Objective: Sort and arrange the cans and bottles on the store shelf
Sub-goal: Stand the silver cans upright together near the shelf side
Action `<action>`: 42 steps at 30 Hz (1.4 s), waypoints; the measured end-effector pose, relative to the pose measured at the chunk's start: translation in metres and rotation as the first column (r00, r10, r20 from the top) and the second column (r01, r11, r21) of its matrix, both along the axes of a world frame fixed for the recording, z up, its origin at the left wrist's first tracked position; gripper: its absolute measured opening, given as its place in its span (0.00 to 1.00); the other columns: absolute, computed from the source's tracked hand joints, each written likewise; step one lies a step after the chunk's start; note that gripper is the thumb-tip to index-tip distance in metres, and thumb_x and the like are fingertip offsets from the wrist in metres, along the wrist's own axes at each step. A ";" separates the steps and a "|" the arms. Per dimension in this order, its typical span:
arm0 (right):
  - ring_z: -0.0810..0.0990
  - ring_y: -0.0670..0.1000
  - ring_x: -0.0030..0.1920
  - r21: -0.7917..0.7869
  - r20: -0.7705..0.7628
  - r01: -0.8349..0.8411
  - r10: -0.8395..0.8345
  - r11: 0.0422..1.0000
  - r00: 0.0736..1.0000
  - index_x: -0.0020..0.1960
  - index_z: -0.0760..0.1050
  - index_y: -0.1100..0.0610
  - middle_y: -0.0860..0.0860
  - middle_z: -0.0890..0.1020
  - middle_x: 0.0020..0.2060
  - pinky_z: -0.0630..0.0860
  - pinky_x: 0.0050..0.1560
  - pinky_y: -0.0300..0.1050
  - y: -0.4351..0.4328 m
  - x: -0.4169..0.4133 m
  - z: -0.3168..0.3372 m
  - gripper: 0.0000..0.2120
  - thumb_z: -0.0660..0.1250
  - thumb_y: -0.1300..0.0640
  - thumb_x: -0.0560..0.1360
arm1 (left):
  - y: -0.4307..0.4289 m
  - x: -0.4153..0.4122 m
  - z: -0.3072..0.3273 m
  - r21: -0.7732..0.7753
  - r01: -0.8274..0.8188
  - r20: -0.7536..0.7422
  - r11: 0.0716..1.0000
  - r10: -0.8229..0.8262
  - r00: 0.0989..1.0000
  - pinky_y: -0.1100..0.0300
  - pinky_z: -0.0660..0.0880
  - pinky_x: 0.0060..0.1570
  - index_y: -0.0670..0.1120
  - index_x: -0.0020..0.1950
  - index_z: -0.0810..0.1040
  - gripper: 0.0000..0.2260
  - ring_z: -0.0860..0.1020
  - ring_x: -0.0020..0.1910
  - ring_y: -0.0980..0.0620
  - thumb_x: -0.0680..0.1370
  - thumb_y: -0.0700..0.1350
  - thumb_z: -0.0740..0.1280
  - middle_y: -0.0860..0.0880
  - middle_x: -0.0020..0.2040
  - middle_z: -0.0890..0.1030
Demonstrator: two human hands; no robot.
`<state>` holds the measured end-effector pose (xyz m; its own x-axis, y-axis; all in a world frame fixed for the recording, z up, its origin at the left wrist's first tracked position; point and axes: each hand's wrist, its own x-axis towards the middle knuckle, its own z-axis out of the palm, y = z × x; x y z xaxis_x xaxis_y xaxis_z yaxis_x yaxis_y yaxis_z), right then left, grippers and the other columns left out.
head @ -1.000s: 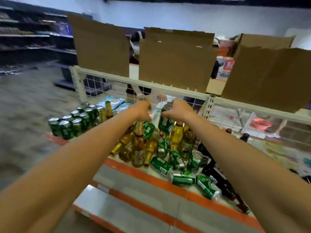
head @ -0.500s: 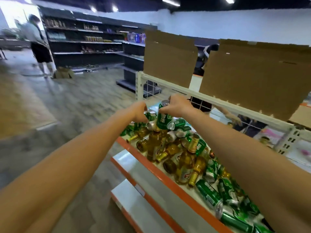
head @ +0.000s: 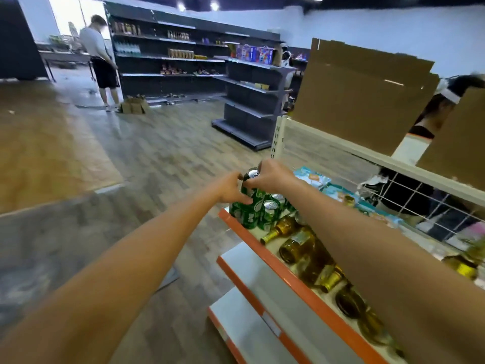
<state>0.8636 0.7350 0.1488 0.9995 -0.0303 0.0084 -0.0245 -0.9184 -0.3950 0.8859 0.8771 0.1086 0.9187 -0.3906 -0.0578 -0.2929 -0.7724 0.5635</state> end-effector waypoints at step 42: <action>0.75 0.58 0.63 0.064 -0.264 0.182 -0.159 0.981 0.951 0.72 0.68 0.59 0.57 0.75 0.67 0.72 0.61 0.46 -0.107 0.330 -0.124 0.29 0.67 0.44 0.77 | -0.072 0.367 -0.201 -0.007 0.194 -0.331 0.981 -0.185 0.925 0.52 0.77 0.48 0.46 0.56 0.72 0.25 0.78 0.49 0.47 0.63 0.46 0.78 0.47 0.50 0.79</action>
<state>1.1931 0.6278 0.0252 0.9474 -0.1895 -0.2578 -0.2885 -0.8543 -0.4324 1.2530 0.8056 -0.0926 0.7555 -0.5500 -0.3561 -0.2367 -0.7359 0.6344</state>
